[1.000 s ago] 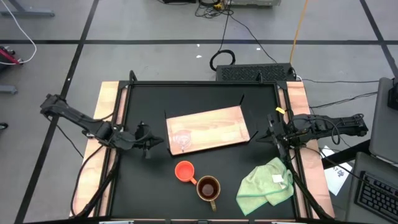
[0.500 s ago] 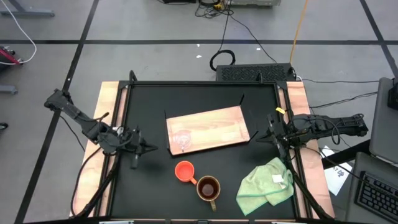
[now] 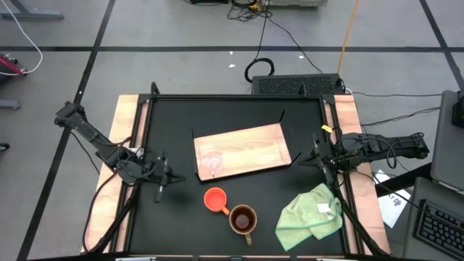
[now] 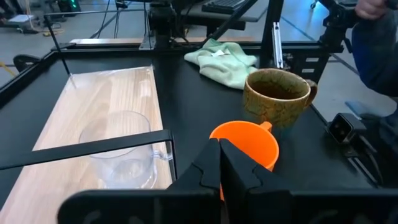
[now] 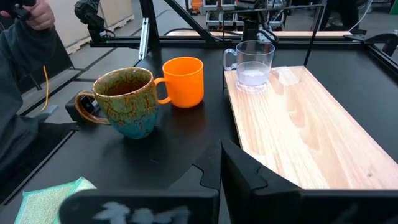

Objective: Stack small to large cups/mugs on shelf
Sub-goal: Put the orange mug on the shelf

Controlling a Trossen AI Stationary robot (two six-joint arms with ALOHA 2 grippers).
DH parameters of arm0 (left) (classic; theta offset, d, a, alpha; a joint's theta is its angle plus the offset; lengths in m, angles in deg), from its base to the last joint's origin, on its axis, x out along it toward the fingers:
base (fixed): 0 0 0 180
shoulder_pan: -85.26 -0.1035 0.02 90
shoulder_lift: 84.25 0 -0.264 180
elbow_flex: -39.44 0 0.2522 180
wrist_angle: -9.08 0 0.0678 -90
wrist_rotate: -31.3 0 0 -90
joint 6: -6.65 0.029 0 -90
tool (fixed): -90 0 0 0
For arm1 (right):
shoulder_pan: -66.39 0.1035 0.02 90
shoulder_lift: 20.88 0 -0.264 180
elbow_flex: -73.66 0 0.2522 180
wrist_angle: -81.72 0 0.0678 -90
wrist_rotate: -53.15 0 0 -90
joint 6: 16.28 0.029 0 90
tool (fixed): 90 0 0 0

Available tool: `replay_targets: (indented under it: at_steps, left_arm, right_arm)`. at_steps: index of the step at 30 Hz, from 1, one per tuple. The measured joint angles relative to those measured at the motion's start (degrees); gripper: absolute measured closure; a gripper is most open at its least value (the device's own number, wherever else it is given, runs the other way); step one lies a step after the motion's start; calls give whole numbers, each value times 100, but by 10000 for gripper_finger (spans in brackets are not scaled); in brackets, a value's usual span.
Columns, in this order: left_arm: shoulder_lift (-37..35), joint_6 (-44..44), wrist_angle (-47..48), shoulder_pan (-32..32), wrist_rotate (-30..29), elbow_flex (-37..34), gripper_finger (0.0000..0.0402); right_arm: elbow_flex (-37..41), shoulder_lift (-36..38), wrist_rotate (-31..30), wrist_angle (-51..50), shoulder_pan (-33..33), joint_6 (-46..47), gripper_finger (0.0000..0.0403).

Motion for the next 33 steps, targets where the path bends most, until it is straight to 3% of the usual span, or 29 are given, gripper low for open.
replay_targets:
  at_steps: [5,9,11,14,24,28,33]
  left_arm:
    - [236,-51,-465,-2,73,0,401]
    - [795,68,-1438,-14,251,19,400]
    - [1129,-54,-1489,-75,253,184,401]
    - [1655,-379,-1245,-201,307,544,401]
    - [3131,-2046,955,-672,956,2283,394]
    - [3402,-2517,1068,-802,1083,2605,375]
    - [3611,-3041,1073,-993,1782,2776,343]
  right_arm:
    - [0,0,0,0,0,12,403]
    - [0,0,0,0,1,14,403]
    - [0,0,-1,0,0,14,403]
    - [0,1,-1,0,1,5,403]
    - [0,0,-1,0,1,18,403]
    - [0,0,-2,0,1,18,403]
    - [0,0,-1,0,0,18,403]
